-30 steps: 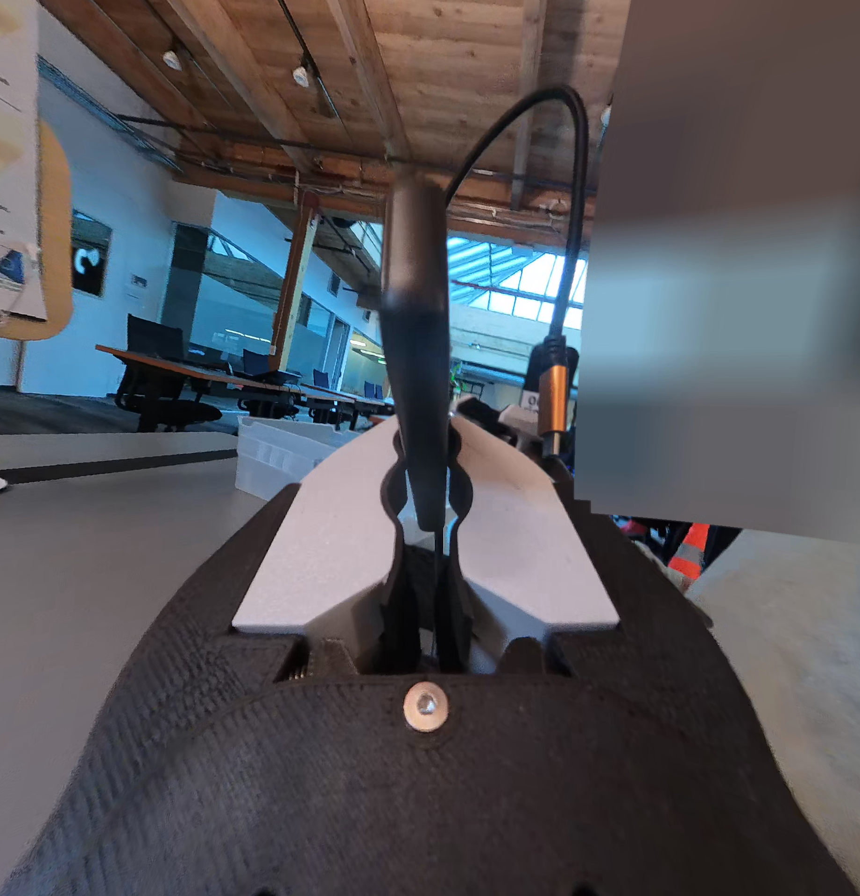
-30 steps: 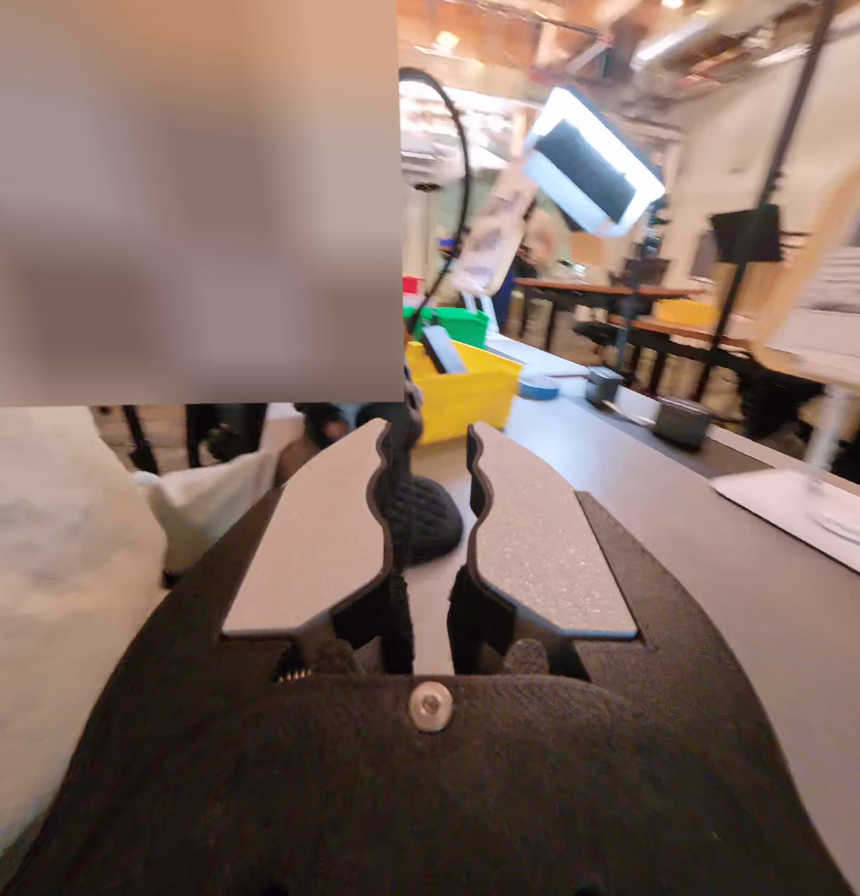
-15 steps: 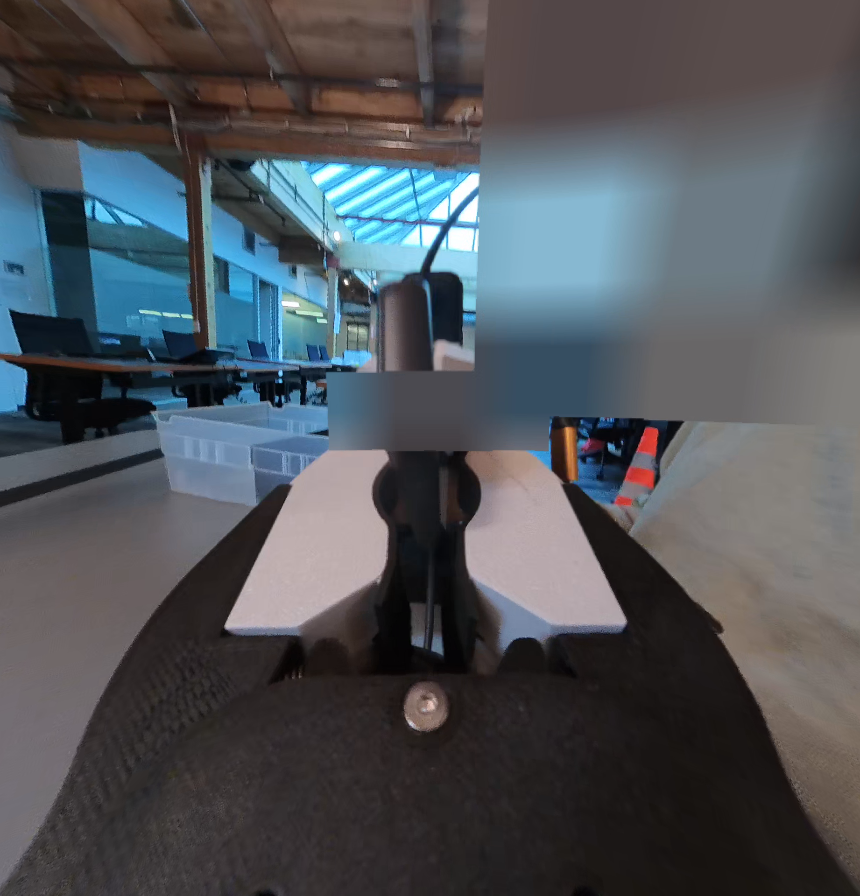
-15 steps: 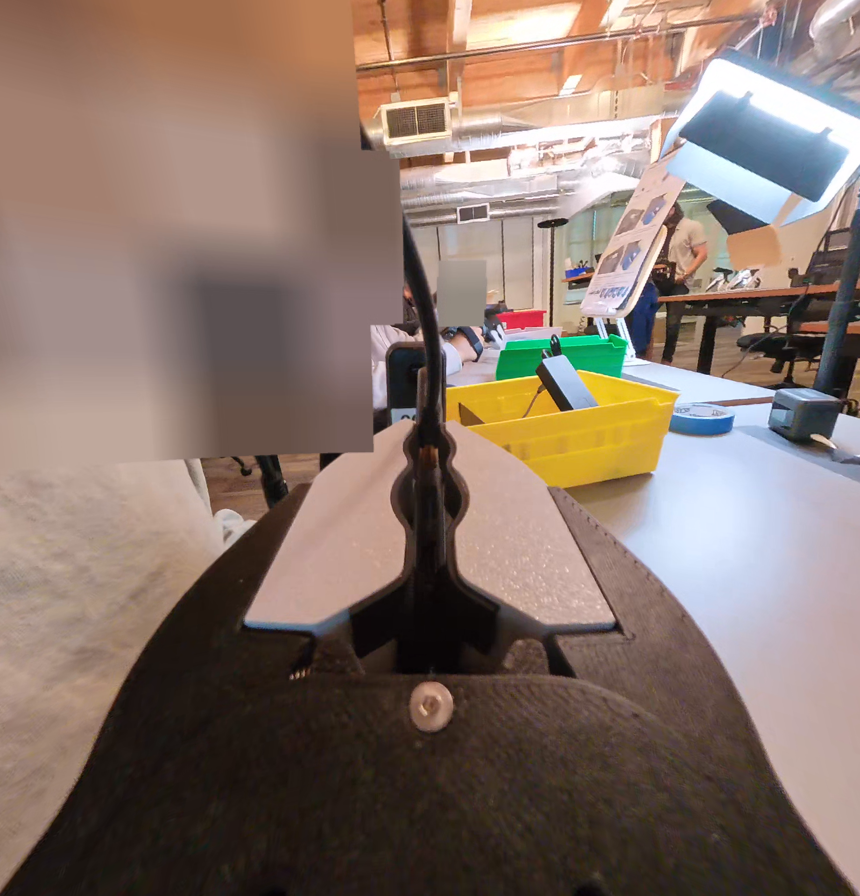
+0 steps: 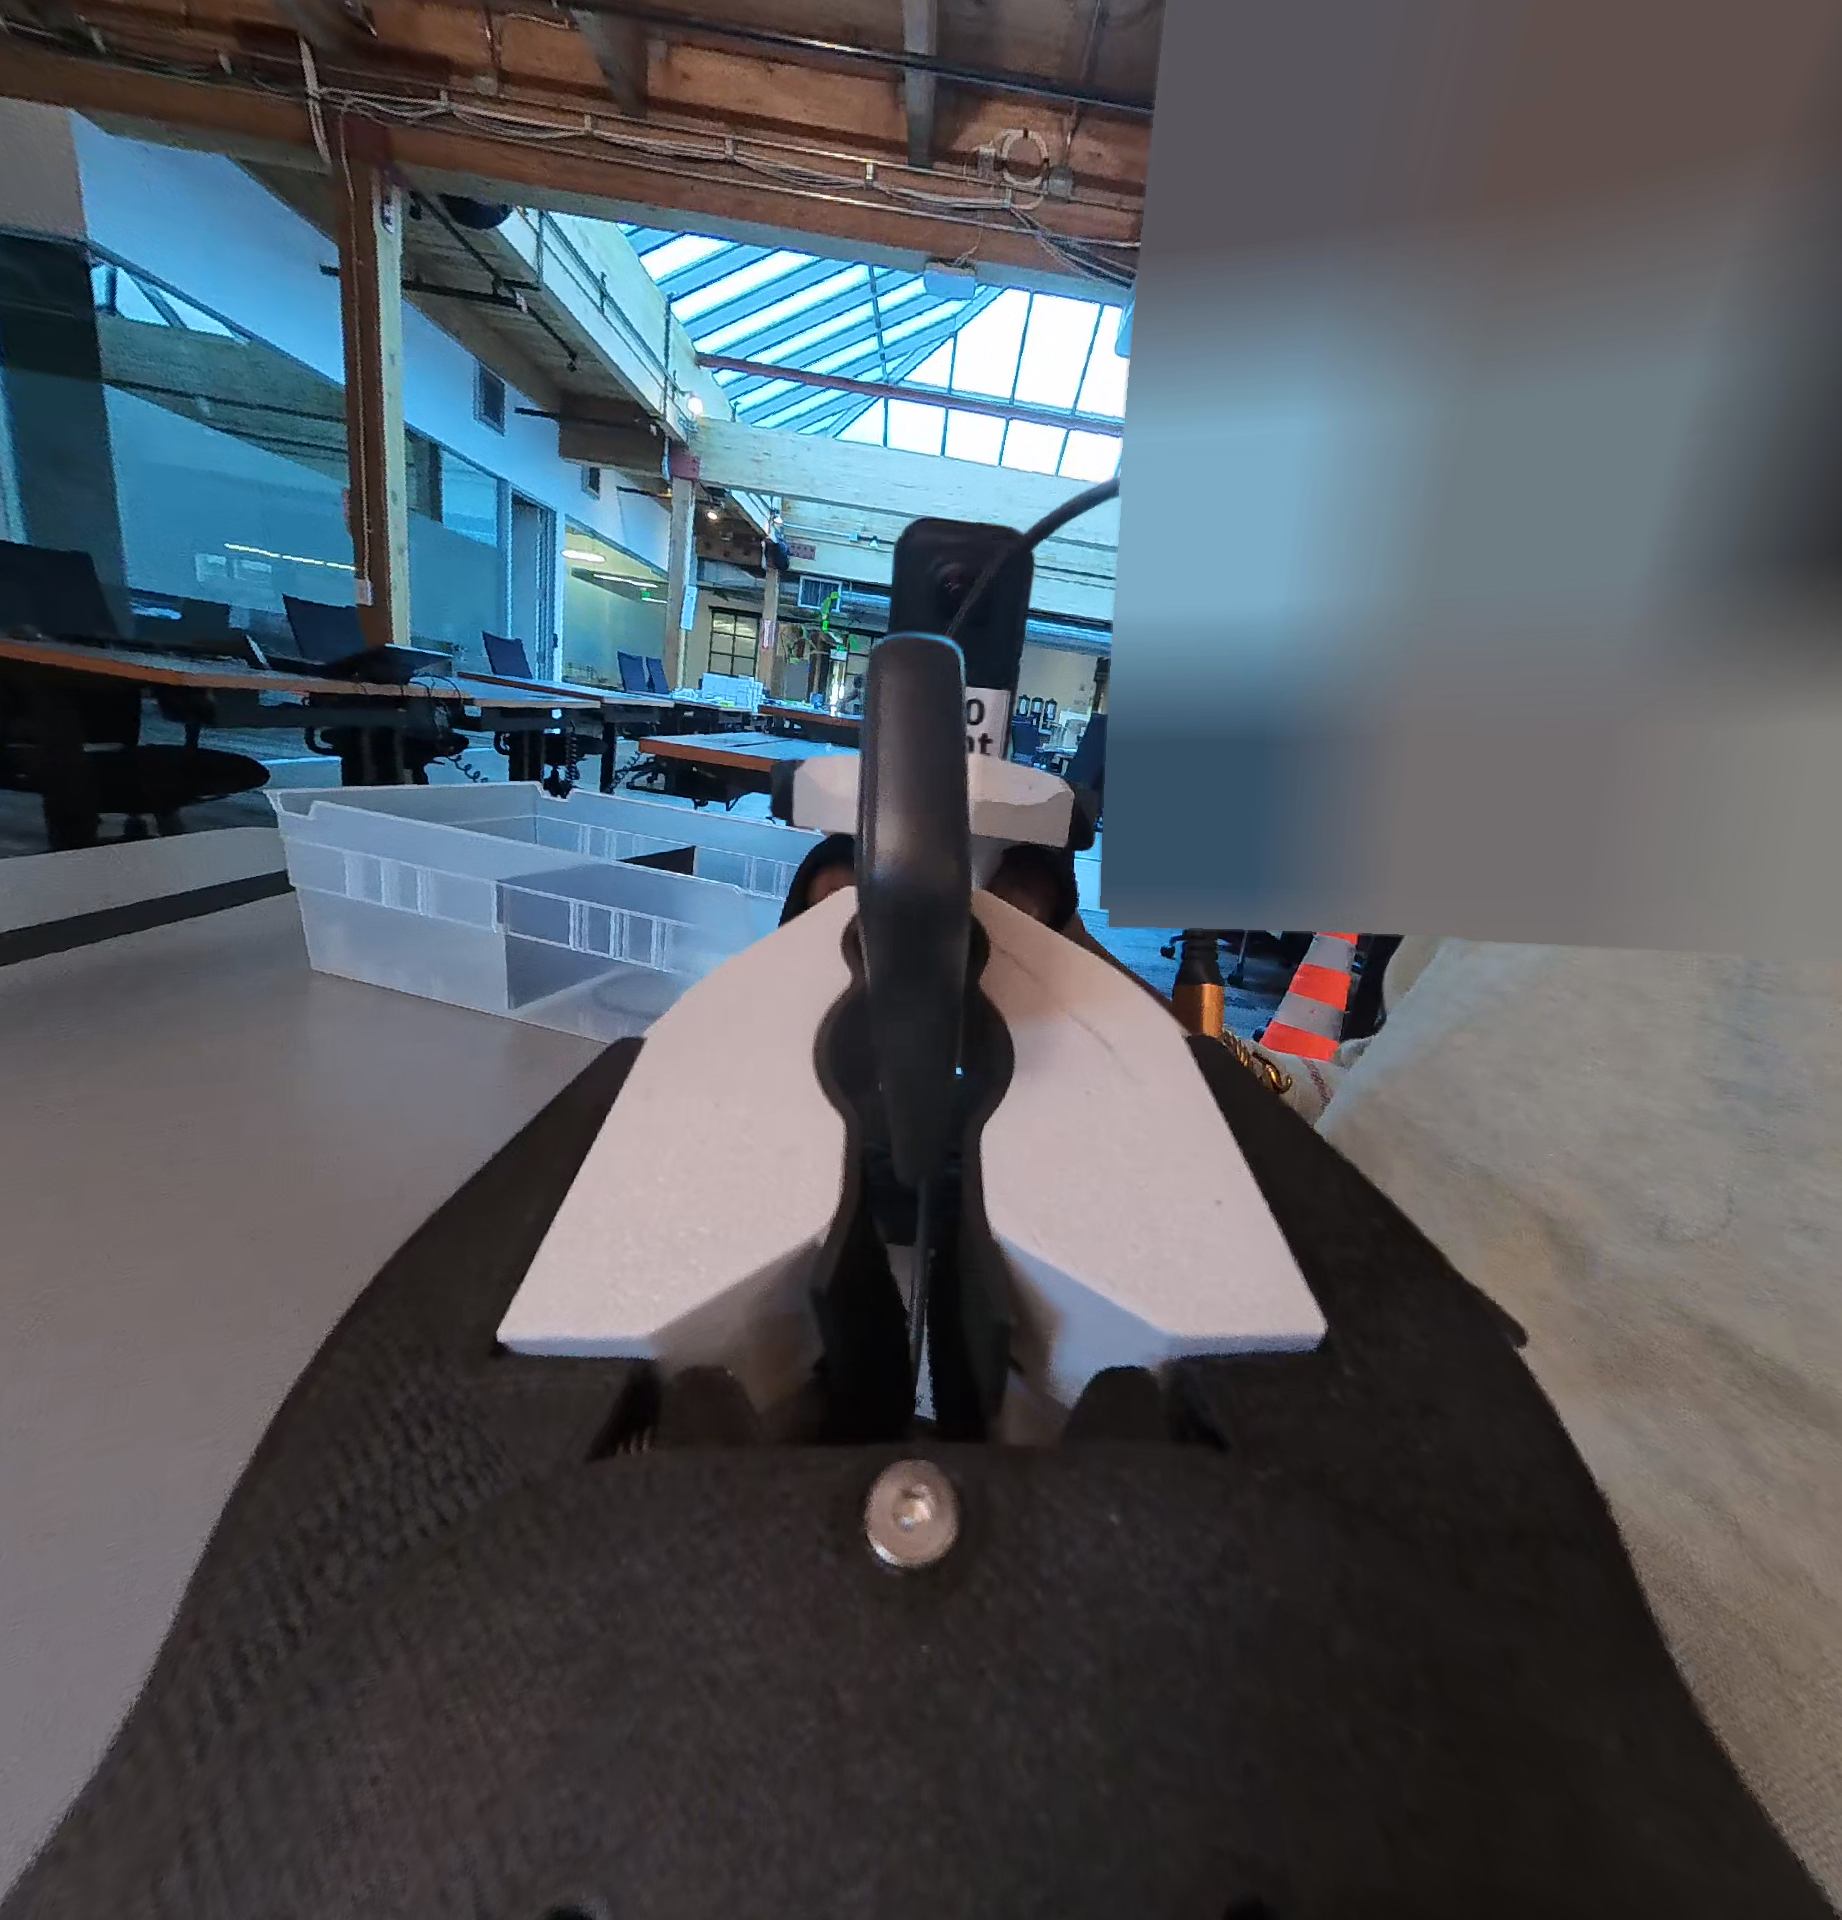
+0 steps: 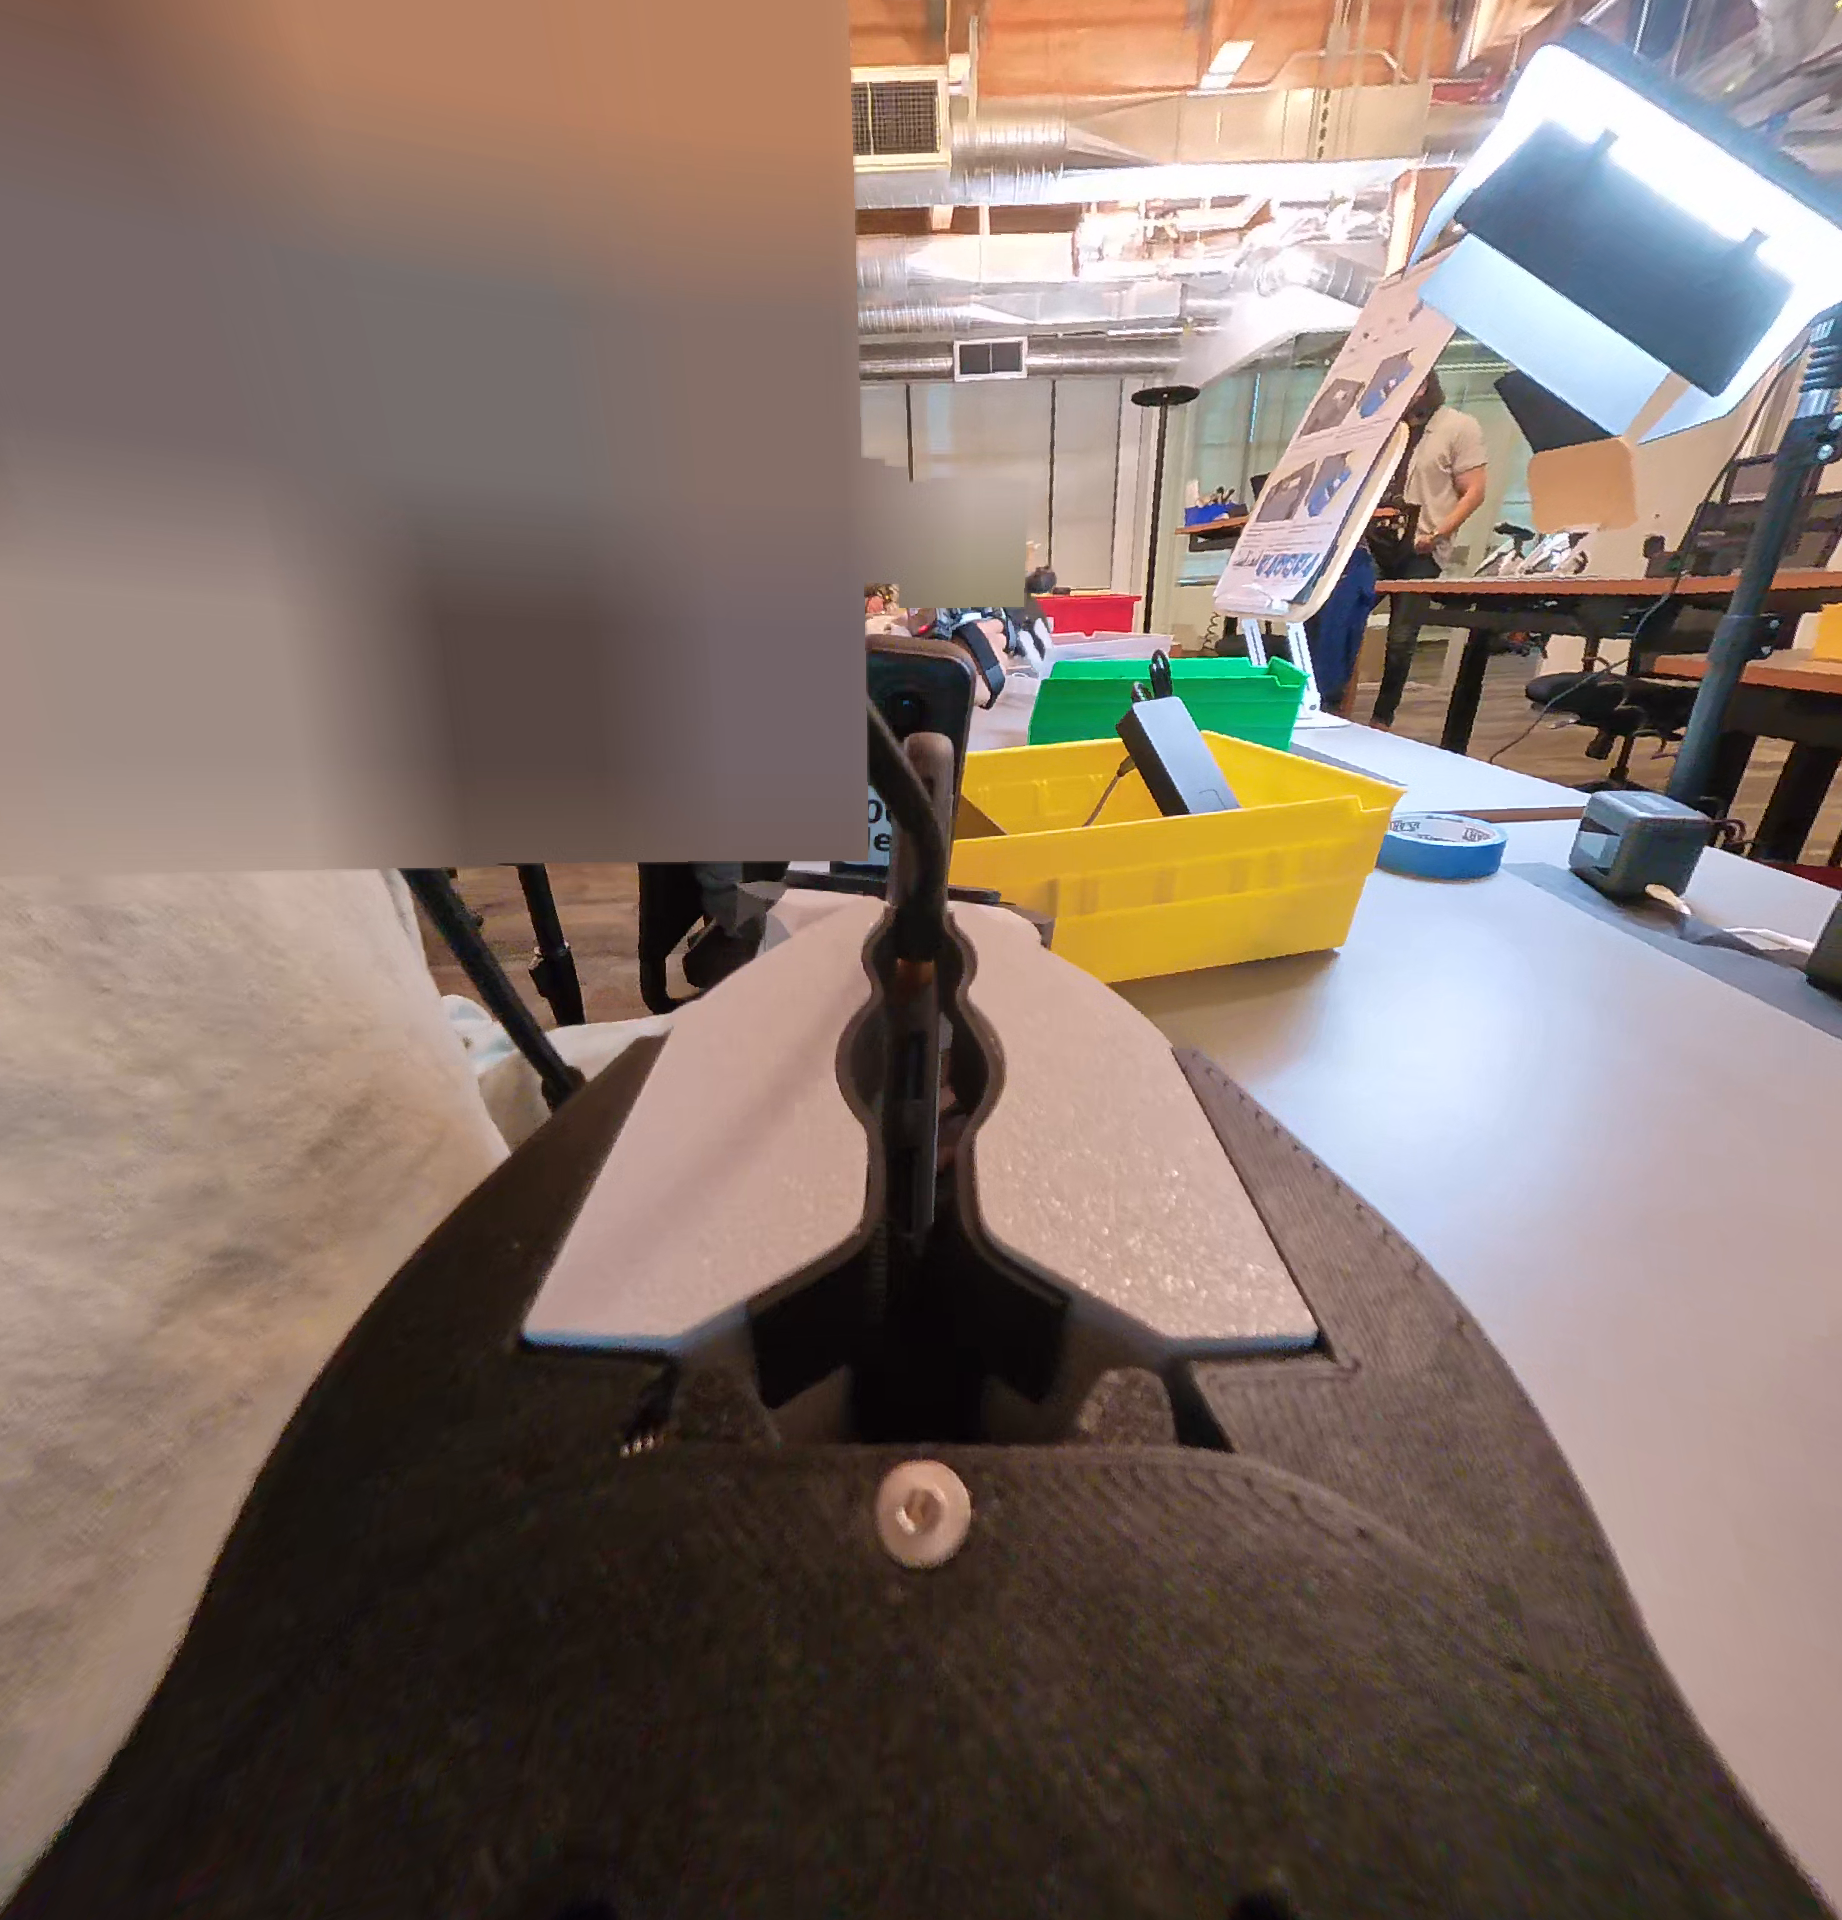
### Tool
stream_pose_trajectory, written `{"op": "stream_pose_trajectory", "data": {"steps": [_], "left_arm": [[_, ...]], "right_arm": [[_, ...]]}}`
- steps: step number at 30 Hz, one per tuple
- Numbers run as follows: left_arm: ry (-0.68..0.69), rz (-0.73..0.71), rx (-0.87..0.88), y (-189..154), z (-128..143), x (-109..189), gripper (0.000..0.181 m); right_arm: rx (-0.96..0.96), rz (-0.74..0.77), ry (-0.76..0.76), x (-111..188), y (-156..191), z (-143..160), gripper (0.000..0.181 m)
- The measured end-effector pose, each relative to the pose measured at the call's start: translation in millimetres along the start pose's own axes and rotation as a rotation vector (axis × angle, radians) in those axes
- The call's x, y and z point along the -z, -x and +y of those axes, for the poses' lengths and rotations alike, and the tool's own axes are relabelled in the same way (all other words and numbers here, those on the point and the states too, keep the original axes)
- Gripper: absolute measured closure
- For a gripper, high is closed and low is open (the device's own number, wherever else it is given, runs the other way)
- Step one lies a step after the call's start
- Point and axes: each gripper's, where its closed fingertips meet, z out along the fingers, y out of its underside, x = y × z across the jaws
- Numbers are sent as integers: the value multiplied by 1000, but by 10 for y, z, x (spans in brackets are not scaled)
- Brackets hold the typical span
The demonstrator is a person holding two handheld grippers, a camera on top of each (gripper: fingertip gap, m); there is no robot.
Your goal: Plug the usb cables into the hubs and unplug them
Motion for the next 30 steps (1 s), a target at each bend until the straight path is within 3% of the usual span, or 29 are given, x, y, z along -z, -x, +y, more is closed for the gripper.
{"op": "stream_pose_trajectory", "data": {"steps": [6, 7, 9, 10, 13, 15, 21, 25, 30], "left_arm": [[37, -10, -12, 12, 53, -3, 168], [89, -19, -27, 27, 122, 28, 169], [118, -27, -10, 58, 145, 118, 169], [90, -23, 4, 65, 97, 142, 169], [39, -7, -8, 40, 14, 152, 169], [27, -4, -4, 35, 2, 145, 169], [8, -25, -2, 61, -22, 158, 169], [23, -28, 3, 69, 5, 152, 169], [39, -29, 0, 70, 33, 139, 169]], "right_arm": [[20, 16, 30, 54, -14, -14, 174], [5, 36, -124, 191, -52, -264, 174], [-31, 56, -496, 813, -129, -932, 174], [30, 152, -500, 1042, -216, -1032, 174], [207, 488, -136, 1397, -452, -875, 174], [291, 716, 17, 1705, -580, -888, 174], [372, 1441, 549, 3035, -878, -792, 174], [302, 1694, 700, 3629, -828, -685, 174], [323, 1812, 1039, 4031, -793, -523, 174]]}}
